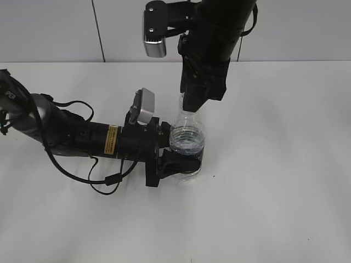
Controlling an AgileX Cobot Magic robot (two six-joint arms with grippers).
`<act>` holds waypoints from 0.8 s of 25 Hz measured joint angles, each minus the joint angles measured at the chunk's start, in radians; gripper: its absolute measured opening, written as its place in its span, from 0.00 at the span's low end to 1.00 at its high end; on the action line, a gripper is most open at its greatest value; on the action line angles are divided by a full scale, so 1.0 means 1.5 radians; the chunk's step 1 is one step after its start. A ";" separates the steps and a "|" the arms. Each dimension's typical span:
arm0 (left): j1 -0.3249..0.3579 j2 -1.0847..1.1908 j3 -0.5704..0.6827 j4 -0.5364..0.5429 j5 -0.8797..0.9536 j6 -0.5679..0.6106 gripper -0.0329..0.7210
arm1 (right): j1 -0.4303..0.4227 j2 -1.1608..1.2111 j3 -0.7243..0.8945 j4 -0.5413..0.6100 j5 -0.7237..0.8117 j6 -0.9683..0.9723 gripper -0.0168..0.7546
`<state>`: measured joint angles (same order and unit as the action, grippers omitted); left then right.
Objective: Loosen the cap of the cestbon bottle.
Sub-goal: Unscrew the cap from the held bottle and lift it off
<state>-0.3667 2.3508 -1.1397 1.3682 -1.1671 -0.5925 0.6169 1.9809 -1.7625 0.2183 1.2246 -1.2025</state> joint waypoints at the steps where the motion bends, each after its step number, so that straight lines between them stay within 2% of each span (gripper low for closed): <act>1: 0.000 0.000 0.000 0.000 0.000 0.000 0.60 | 0.000 0.000 0.000 -0.001 -0.001 0.000 0.45; 9: 0.000 0.000 0.000 0.000 0.000 0.000 0.60 | 0.000 0.000 0.000 -0.010 -0.001 0.021 0.63; 16: 0.000 0.000 0.000 0.000 0.000 0.000 0.59 | 0.000 -0.029 -0.012 0.005 -0.002 0.201 0.66; 20: 0.000 0.000 0.000 -0.001 0.000 0.000 0.59 | 0.000 -0.036 -0.014 0.008 -0.002 0.364 0.66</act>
<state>-0.3667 2.3508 -1.1397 1.3660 -1.1671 -0.5925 0.6169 1.9262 -1.7831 0.2297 1.2217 -0.6565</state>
